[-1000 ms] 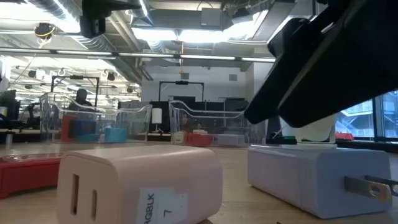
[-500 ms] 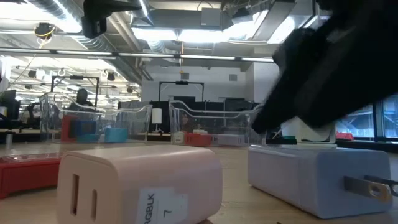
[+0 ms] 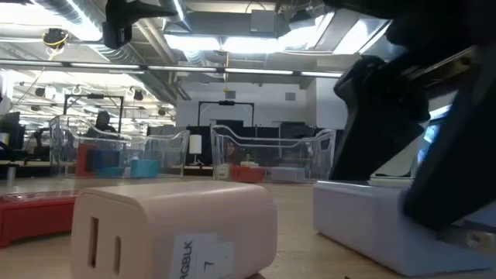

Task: Pick & Place Office items
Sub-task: Put the blue charger adapter into the right transparent bin

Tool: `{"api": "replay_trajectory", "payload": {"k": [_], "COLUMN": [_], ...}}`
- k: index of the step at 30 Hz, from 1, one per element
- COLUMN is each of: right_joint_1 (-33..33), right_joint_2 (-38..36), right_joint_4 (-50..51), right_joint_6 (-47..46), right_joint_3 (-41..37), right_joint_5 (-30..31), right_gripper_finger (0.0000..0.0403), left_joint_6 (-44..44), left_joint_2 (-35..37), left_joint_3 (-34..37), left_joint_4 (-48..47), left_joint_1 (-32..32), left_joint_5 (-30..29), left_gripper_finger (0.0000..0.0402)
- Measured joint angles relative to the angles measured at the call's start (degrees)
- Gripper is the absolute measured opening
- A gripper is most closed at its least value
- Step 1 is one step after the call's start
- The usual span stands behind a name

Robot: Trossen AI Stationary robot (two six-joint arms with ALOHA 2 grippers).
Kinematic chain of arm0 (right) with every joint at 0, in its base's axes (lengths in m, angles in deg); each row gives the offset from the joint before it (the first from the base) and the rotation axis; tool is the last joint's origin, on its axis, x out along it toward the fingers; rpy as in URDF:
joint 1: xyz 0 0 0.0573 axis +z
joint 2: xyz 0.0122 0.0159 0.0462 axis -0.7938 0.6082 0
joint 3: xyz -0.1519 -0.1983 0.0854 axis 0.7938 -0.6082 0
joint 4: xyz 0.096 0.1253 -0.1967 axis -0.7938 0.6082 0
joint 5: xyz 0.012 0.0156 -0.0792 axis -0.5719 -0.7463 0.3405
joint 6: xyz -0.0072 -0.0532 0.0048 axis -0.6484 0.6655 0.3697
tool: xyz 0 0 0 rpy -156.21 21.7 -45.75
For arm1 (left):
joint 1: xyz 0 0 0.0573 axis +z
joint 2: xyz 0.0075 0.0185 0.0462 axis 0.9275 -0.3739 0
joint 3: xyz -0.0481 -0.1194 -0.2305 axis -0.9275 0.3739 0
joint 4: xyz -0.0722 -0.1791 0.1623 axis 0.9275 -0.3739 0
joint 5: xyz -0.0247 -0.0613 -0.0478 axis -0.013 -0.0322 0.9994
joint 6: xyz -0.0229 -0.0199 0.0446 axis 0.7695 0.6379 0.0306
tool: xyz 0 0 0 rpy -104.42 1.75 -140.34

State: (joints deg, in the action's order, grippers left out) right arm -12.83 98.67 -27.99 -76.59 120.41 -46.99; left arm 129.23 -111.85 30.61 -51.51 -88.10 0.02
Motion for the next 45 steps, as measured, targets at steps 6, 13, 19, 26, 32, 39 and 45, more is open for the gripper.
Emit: {"api": "replay_trajectory", "payload": {"k": [6,13,19,26,32,39,45], "right_joint_1": [-0.5,-0.64,-0.74,-1.71,-6.02,-12.93,-17.6], "right_joint_2": [0.0,-0.02,-0.11,-0.99,-6.08,-15.67,-24.83], "right_joint_4": [0.05,0.66,0.73,1.46,2.24,2.19,1.61], "right_joint_6": [0.07,1.94,0.07,-8.11,-9.68,-9.49,-8.94], "right_joint_3": [0.0,0.0,0.02,0.01,-0.07,-0.07,-0.04], "right_joint_5": [-0.17,-2.78,-3.75,-4.72,-3.74,10.42,23.98], "right_gripper_finger": [0.0362,0.0308,0.0257,0.0257,0.0257,0.0257,0.0257], "left_joint_6": [0.04,0.09,0.09,0.09,0.1,0.09,0.04], "left_joint_2": [0.0,0.0,0.0,0.0,0.0,0.0,-0.02], "left_joint_3": [0.02,0.02,0.02,0.02,0.02,0.02,0.02], "left_joint_4": [0.05,0.1,0.14,0.16,0.21,0.21,0.16], "left_joint_1": [0.0,0.0,0.0,0.0,0.0,0.0,0.0], "left_joint_5": [-0.6,-0.6,-0.6,-0.61,-2.08,-4.08,-4.82], "left_gripper_finger": [0.0196,0.0196,0.0196,0.0196,0.0196,0.0196,0.0196]}}
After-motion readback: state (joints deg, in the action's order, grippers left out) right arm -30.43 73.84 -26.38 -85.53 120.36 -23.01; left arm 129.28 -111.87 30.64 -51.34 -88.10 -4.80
